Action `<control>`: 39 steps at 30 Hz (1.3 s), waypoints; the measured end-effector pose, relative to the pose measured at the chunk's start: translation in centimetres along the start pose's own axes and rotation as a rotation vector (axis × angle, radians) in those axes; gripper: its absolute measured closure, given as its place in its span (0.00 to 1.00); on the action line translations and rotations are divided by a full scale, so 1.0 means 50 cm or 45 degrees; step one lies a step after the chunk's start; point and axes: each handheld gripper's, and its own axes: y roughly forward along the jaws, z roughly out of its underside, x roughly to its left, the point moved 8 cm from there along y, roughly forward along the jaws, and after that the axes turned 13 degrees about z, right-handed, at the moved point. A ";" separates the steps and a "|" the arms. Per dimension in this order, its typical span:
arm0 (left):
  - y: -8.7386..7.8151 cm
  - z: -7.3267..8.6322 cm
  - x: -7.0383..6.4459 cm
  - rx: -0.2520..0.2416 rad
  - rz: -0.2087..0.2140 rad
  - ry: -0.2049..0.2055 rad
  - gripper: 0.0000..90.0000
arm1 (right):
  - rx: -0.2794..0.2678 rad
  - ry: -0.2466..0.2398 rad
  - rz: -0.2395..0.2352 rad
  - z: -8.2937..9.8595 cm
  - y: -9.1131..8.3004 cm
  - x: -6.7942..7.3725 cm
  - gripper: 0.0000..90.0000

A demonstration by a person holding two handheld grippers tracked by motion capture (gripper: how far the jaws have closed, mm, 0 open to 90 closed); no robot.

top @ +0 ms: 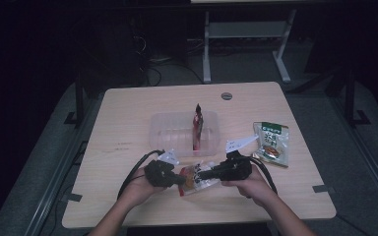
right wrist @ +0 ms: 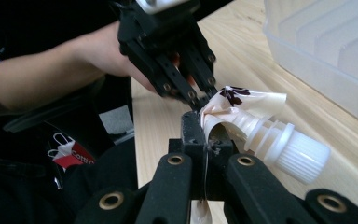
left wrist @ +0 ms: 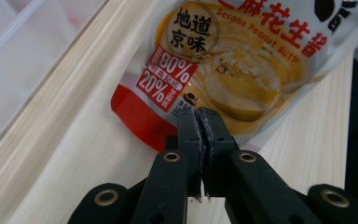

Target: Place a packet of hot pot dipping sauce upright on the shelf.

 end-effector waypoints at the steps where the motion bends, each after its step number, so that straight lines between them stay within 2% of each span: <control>1: 0.004 -0.003 -0.002 -0.010 0.012 0.004 0.97 | -0.003 0.007 -0.006 -0.002 -0.002 0.002 1.00; 4: 0.015 -0.011 -0.009 -0.026 0.041 0.010 0.97 | -0.028 -0.006 -0.012 -0.009 -0.007 0.004 1.00; 9: 0.036 -0.025 -0.023 -0.029 0.073 0.061 0.97 | -0.051 -0.025 -0.021 -0.022 -0.015 0.011 1.00; 14: 0.040 -0.031 -0.024 -0.031 0.053 0.089 0.93 | -0.076 -0.026 -0.032 -0.028 -0.020 0.016 1.00; 18: 0.026 -0.026 -0.018 -0.057 0.039 0.064 0.88 | -0.093 -0.017 -0.013 -0.028 -0.031 0.011 1.00; 23: 0.013 -0.018 -0.019 -0.063 0.037 0.066 0.79 | -0.099 -0.019 0.019 -0.031 -0.045 0.006 1.00; 28: 0.002 -0.007 -0.016 -0.046 0.014 0.079 0.68 | -0.095 -0.036 0.060 -0.038 -0.064 -0.002 1.00; 35: -0.010 -0.002 -0.010 -0.076 0.009 0.041 0.57 | -0.084 -0.071 0.132 -0.052 -0.090 -0.015 1.00; 39: -0.007 -0.001 -0.009 -0.075 0.017 0.033 0.49 | -0.113 -0.084 0.161 -0.065 -0.108 -0.027 1.00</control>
